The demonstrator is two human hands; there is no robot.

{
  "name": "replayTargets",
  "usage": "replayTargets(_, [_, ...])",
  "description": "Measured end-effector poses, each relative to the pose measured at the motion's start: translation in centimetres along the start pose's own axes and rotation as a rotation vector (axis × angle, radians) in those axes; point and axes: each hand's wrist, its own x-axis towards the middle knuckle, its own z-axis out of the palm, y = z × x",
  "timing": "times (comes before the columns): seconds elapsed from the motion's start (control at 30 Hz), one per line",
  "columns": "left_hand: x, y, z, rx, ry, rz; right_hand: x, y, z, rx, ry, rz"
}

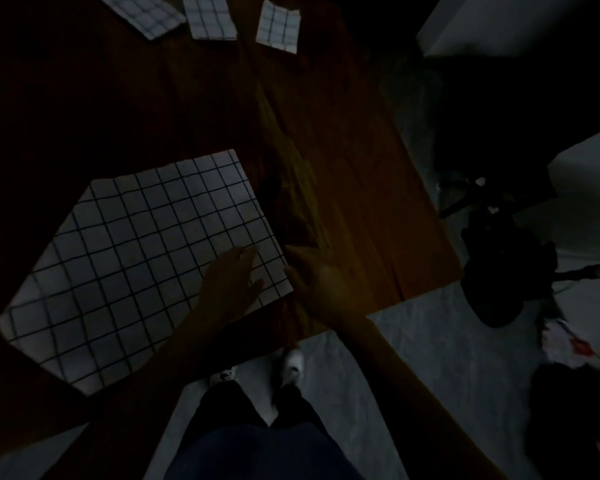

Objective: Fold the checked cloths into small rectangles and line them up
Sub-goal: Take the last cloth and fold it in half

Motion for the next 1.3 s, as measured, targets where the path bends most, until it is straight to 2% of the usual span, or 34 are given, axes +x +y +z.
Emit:
replayTargets(0.2, [3.1, 0.6, 2.7, 0.128, -0.034, -0.075, 2.7, 4.8, 1.1, 0.097, -0.090, -0.015])
replayTargets(0.4, [4.2, 1.5, 3.9, 0.241, 0.073, -0.100, 5.3, 8.3, 0.4, 0.168, -0.231, -0.068])
replayTargets(0.5, [4.4, 2.1, 4.1, 0.220, 0.141, -0.141, 6.4, 8.9, 0.1, 0.204, -0.283, -0.071])
replayTargets(0.67, [4.5, 3.7, 4.1, 0.111, 0.305, -0.210, 7.2, 7.7, -0.1, 0.414, -0.463, 0.103])
replayTargets(0.73, [4.4, 4.3, 3.8, 0.083, 0.334, -0.207, 7.2, 7.0, 0.6, 0.473, -0.468, 0.162])
replayTargets(0.8, [4.4, 4.3, 3.6, 0.056, 0.350, -0.202, 7.2, 6.9, 1.9, 0.473, -0.400, 0.206])
replayTargets(0.93, [4.3, 4.2, 1.8, 0.019, 0.308, -0.173, 7.6, 6.3, 1.3, 0.435, -0.279, 0.195])
replayTargets(1.07, [5.9, 4.3, -2.4, 0.020, 0.210, -0.032, 9.2, 5.0, -2.4, 0.271, -0.331, 0.008])
replayTargets(1.17, [8.8, 5.6, -6.9, 0.200, 0.150, 0.115, 10.2, 3.5, -6.3, 0.112, -0.366, -0.165])
replayTargets(1.3, [12.5, 8.1, -11.9, 0.511, -0.062, 0.209, 11.4, 1.6, -12.5, -0.046, -0.354, -0.216])
